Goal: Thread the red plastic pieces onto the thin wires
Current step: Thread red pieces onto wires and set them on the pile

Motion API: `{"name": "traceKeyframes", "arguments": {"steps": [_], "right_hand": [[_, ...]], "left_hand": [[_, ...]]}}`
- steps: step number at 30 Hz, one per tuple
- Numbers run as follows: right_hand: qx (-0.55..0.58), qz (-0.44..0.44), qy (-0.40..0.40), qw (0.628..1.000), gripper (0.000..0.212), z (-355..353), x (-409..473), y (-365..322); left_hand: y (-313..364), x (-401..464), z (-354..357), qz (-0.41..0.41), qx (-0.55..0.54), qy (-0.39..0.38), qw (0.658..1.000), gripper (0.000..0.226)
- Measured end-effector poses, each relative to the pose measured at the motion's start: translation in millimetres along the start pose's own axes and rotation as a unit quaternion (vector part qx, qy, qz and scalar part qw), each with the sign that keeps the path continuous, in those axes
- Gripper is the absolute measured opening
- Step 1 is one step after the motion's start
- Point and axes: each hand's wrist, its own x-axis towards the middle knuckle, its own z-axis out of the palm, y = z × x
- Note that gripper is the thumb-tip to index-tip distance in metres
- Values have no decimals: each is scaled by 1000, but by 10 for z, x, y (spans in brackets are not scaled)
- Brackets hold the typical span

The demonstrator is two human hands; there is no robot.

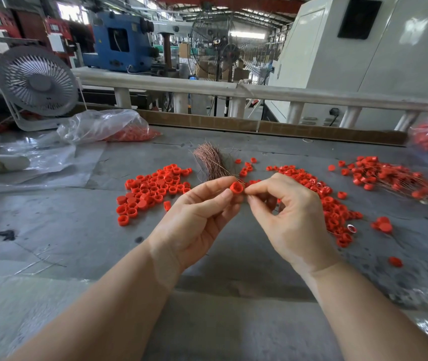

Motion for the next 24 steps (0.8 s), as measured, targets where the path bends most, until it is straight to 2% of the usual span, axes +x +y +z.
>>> {"name": "traceKeyframes", "arguments": {"steps": [15,24], "right_hand": [[1,-7,8,1000,5,-2,-6,-6],[-16,-21,3,1000,6,-4,-6,-5]], "left_hand": [[14,-15,28,-8,-11,1,1000,22],[33,-15,27,-22,-5,20,1000,15]]}}
